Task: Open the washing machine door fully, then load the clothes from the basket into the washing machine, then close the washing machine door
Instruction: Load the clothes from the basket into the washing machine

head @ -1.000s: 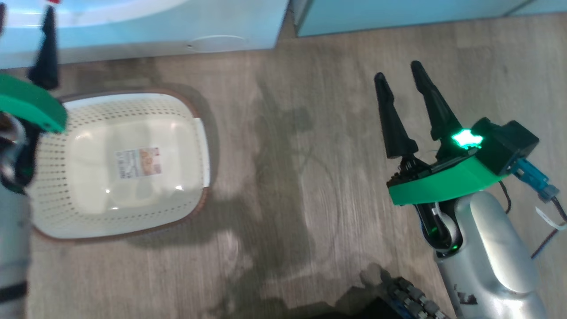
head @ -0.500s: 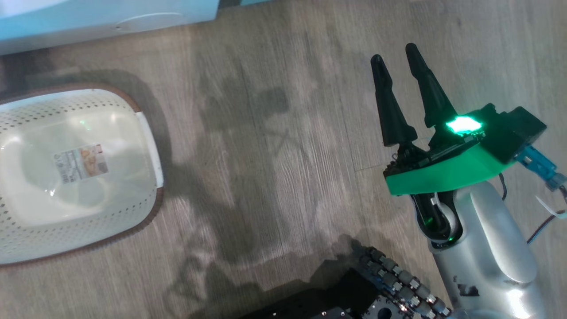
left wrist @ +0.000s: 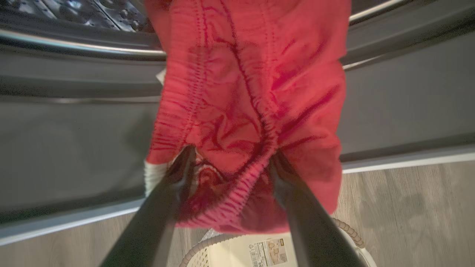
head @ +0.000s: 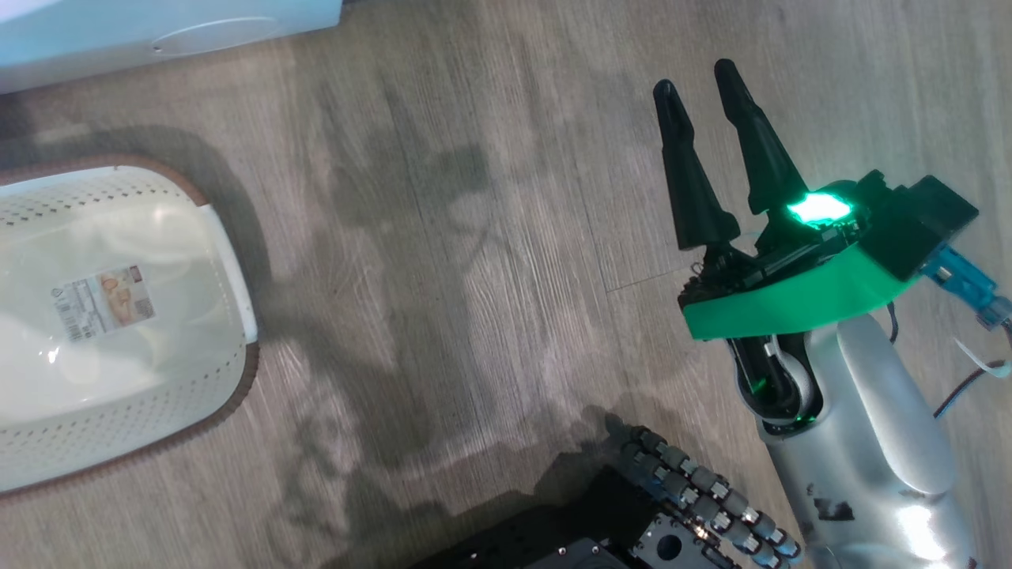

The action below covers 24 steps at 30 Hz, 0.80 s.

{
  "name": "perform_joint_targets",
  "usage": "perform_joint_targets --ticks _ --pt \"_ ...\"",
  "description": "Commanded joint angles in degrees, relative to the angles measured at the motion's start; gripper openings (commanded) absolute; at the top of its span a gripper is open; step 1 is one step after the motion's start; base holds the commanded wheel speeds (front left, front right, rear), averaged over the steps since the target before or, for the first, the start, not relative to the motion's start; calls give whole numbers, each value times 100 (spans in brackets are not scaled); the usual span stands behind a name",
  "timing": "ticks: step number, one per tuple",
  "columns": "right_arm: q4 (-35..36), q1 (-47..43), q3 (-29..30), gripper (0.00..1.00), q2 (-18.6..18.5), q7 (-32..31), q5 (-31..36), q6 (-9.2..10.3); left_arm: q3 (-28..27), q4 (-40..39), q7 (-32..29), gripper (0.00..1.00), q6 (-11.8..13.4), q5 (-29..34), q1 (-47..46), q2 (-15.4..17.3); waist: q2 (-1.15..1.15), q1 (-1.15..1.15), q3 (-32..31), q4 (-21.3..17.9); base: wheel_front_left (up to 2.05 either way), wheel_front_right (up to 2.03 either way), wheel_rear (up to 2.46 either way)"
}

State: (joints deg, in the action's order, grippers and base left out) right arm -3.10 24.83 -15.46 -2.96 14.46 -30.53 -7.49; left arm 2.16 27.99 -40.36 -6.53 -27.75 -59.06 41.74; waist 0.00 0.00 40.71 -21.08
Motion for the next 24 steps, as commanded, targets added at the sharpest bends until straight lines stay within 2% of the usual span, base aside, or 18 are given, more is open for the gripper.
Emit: perform_joint_targets --ticks 1,3,5,9,12,18,24 --pt "182 -106 -114 100 8 53 -51 0 -81 -54 -213 100 68 -15 43 380 0 0 6 -30 0 0 0" --pt "185 -122 -121 100 8 53 -95 0 -50 -65 -594 100 176 -45 7 400 0 0 9 -72 0 0 0" --pt "199 -124 -128 100 8 53 -131 0 -38 -149 -777 0 281 -56 -35 388 0 0 23 -111 0 0 0" --pt "236 -132 -126 100 8 53 -178 0 6 -356 -907 0 381 -20 -117 406 0 0 56 -164 0 0 0" --pt "256 -135 -132 100 8 53 -211 0 13 -535 -609 0 405 97 -244 447 0 0 92 -197 0 0 0" --pt "312 -92 -181 100 8 53 -264 0 43 -683 646 0 567 591 -727 496 0 0 250 -282 0 0 0" --pt "437 -11 -247 100 8 53 -274 0 76 -395 1904 0 737 976 -1405 463 0 0 544 -447 0 0 0"
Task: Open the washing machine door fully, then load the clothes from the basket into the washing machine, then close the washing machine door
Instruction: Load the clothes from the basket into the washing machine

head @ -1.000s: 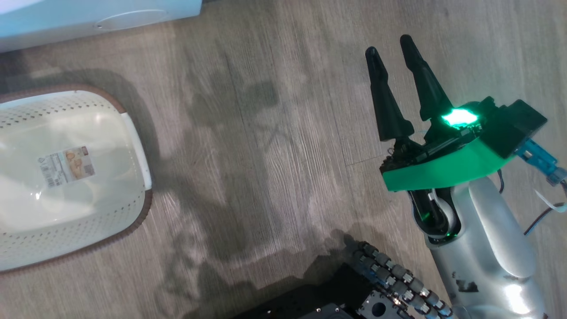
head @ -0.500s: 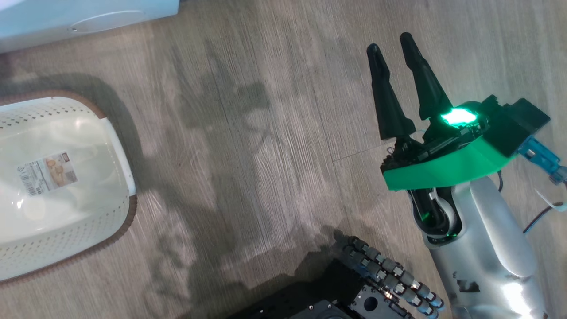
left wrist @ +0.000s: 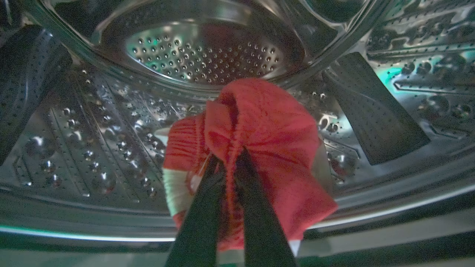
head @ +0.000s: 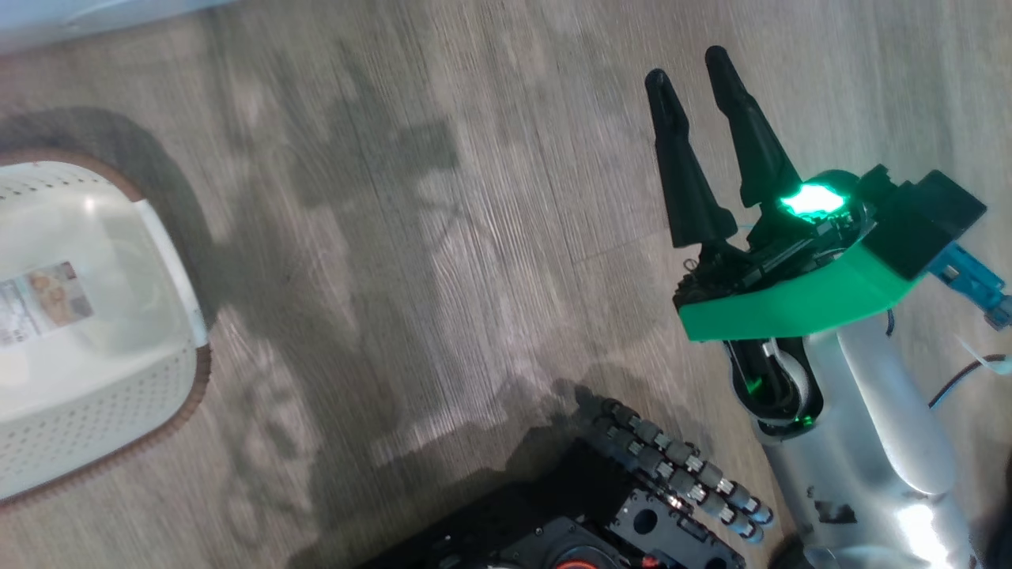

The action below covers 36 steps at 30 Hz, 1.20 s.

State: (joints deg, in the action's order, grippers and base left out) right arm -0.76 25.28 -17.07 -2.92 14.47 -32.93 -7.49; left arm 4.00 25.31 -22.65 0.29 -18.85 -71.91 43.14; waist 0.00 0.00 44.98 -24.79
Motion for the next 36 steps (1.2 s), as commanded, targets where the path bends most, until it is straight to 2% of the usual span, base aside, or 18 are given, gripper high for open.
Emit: perform_joint_targets --ticks 1,6,10,19,20,21,22,28,36 --pt "228 -56 -88 100 4 52 -43 0 -85 -64 297 0 65 141 -210 321 0 0 170 -96 0 0 0" --pt "334 -55 -129 100 4 52 -76 0 -88 362 1095 0 139 270 -634 290 0 0 431 -184 0 0 0" --pt "403 -38 -164 100 4 52 -97 0 -159 726 1509 0 180 233 -848 265 0 0 593 -234 0 0 0" --pt "460 -23 -237 100 4 52 -113 0 -201 1395 1659 0 77 45 -1208 209 0 0 741 -273 0 0 0" --pt "459 -22 -241 100 4 52 -116 0 -202 1470 1650 16 37 4 -1251 189 0 0 741 -272 0 0 0" --pt "457 -21 -245 100 4 52 -116 0 -211 1536 1652 47 -6 -46 -1295 167 0 0 738 -270 0 0 0" --pt "453 -20 -245 100 4 52 -114 0 -222 1613 1630 100 -55 -106 -1333 140 0 0 730 -265 0 0 0" --pt "439 0 -191 100 4 52 -63 0 -145 1904 1691 100 -232 -202 -1449 45 0 0 656 -183 0 0 0" --pt "407 -41 -68 100 4 52 97 0 -203 1937 2005 100 -340 -509 -1109 -325 0 0 388 100 0 0 0"
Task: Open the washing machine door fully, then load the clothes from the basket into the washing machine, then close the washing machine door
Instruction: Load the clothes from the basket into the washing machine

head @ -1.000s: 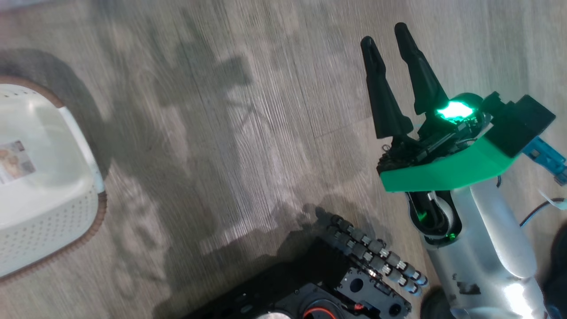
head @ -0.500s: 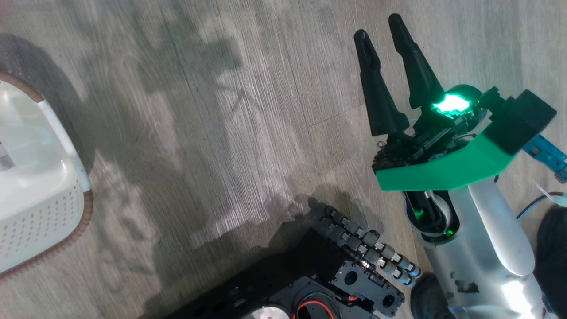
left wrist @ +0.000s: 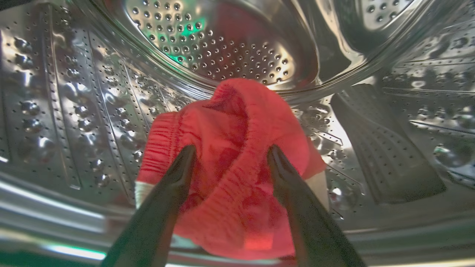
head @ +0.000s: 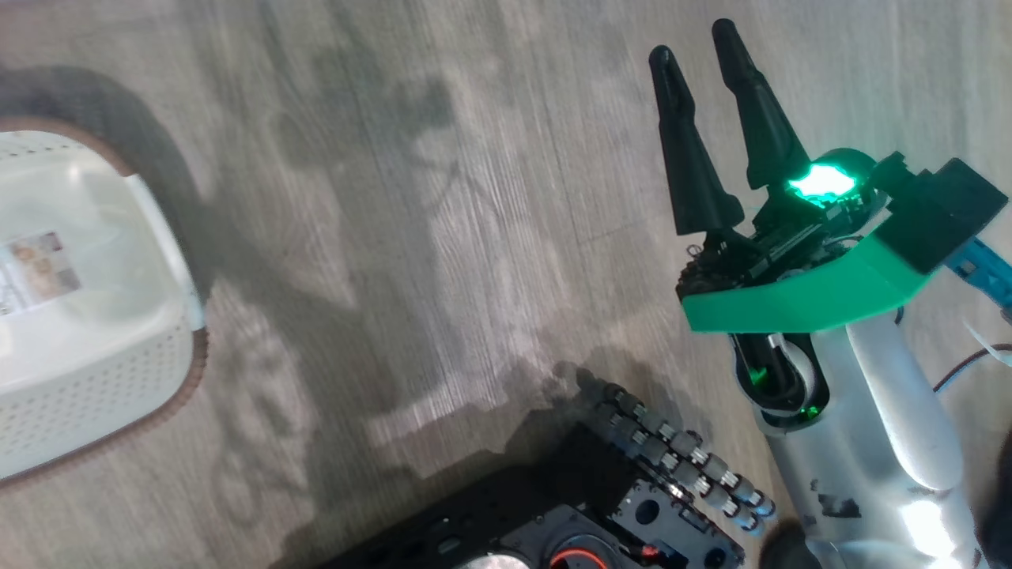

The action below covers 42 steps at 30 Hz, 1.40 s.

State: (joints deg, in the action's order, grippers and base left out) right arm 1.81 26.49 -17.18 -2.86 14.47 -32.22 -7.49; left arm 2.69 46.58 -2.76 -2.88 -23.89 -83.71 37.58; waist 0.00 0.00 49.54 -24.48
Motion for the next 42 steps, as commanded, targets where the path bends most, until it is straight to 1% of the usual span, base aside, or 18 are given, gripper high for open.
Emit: perform_joint_targets --ticks 1,6,9,12,13,16,22,23,24,28,34,37,39,42 --pt "144 -167 -41 100 -1 52 55 0 -80 -213 72 100 -34 -50 163 167 0 0 -114 112 0 0 0" --pt "111 -214 46 100 -1 52 224 0 -177 -517 461 100 -87 -314 761 -181 0 0 -387 348 0 0 0" --pt "79 -257 115 100 -1 52 335 0 -233 -818 721 100 -63 -431 1174 -389 0 0 -553 493 0 0 0" --pt "53 -296 159 100 -1 52 435 0 -254 -1174 927 100 14 -459 1625 -514 0 0 -705 599 0 0 0" --pt "42 -332 203 100 -1 52 498 0 -262 -1456 1052 100 80 -453 1944 -574 0 0 -812 667 0 0 0" --pt "2 -413 297 100 -1 52 586 0 -281 -1940 1251 100 203 -450 2475 -700 0 0 -1002 792 0 0 0" --pt "-80 -561 442 100 -1 52 778 0 -260 -3201 1570 100 353 -401 3645 -986 0 0 -1392 1061 0 0 0" --pt "-90 -581 463 100 -1 52 809 0 -259 -3418 1608 100 370 -379 3840 -1018 0 0 -1455 1105 0 0 0" --pt "-90 -581 463 100 -1 52 809 0 -259 -3418 1608 100 370 -379 3840 -1018 0 0 -1455 1105 0 0 0" --pt "-148 -667 558 100 -1 52 954 0 -281 -4046 1709 100 405 -270 4532 -1101 0 0 -1726 1276 0 0 0" --pt "-262 -859 707 100 -1 52 1172 0 -393 -4541 1765 100 556 -20 5451 -1258 0 0 -2211 1526 0 0 0" --pt "-312 -959 798 100 -1 44 1281 0 -430 -4767 1772 100 592 140 5853 -1367 0 0 -2441 1660 0 0 0" --pt "-325 -1026 875 100 -1 19 1340 0 -490 -4925 1773 100 575 215 6098 -1473 0 0 -2595 1746 0 0 0" --pt "-320 -1156 1033 100 -1 -63 1419 0 -575 -5097 1774 100 472 327 6397 -1664 0 0 -2809 1907 0 0 0"
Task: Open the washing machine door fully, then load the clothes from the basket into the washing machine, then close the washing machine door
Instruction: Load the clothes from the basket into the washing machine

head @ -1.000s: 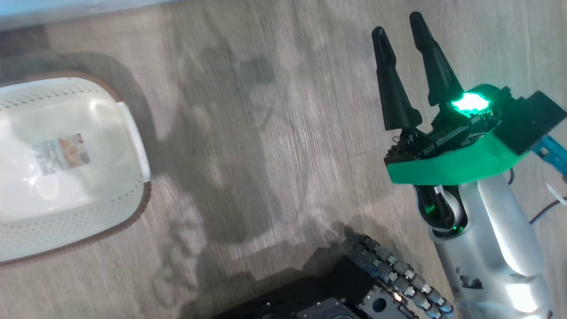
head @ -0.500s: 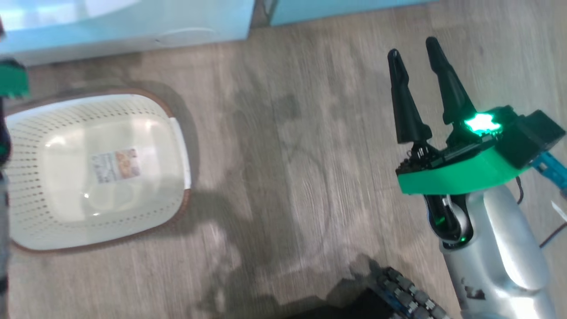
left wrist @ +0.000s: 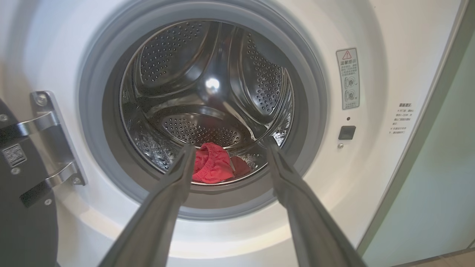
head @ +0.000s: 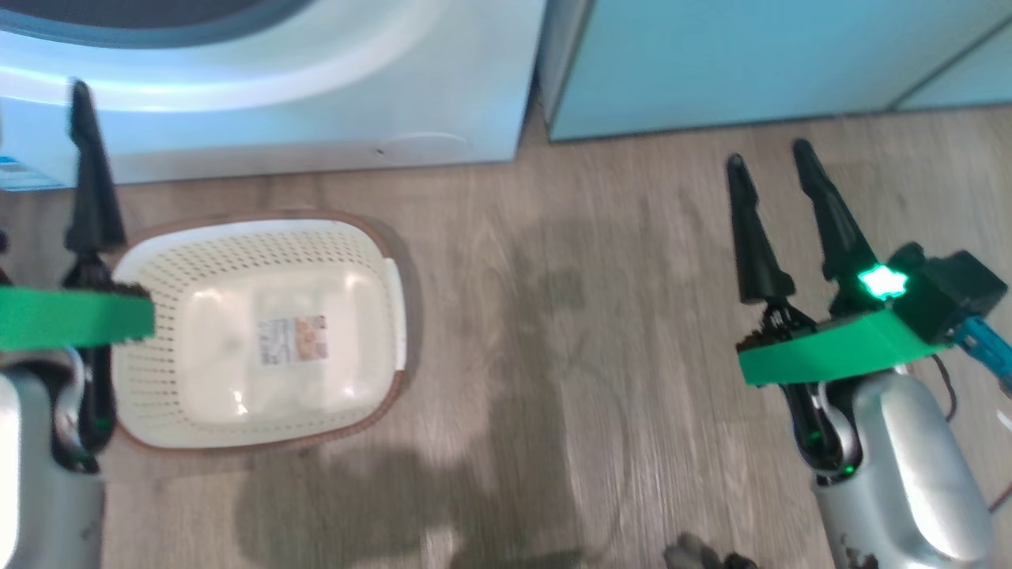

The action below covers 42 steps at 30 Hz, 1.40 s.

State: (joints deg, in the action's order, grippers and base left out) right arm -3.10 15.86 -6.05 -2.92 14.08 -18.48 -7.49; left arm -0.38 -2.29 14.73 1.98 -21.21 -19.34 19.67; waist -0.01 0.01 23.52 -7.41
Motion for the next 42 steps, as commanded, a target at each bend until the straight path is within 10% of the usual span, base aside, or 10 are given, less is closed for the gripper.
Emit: perform_joint_targets --ticks 1,15,42 --pt "174 -142 -18 100 4 -52 70 0 -305 -250 26 100 -43 100 25 36 1 -1 -296 265 0 0 0" --pt "321 -914 370 100 4 -486 227 0 -486 9 27 100 -436 582 1096 -788 1 -1 -1323 609 0 0 0" --pt "869 -1933 564 100 4 -949 321 0 -361 153 -211 100 -559 612 2227 -872 1 -1 -2328 558 0 0 0"
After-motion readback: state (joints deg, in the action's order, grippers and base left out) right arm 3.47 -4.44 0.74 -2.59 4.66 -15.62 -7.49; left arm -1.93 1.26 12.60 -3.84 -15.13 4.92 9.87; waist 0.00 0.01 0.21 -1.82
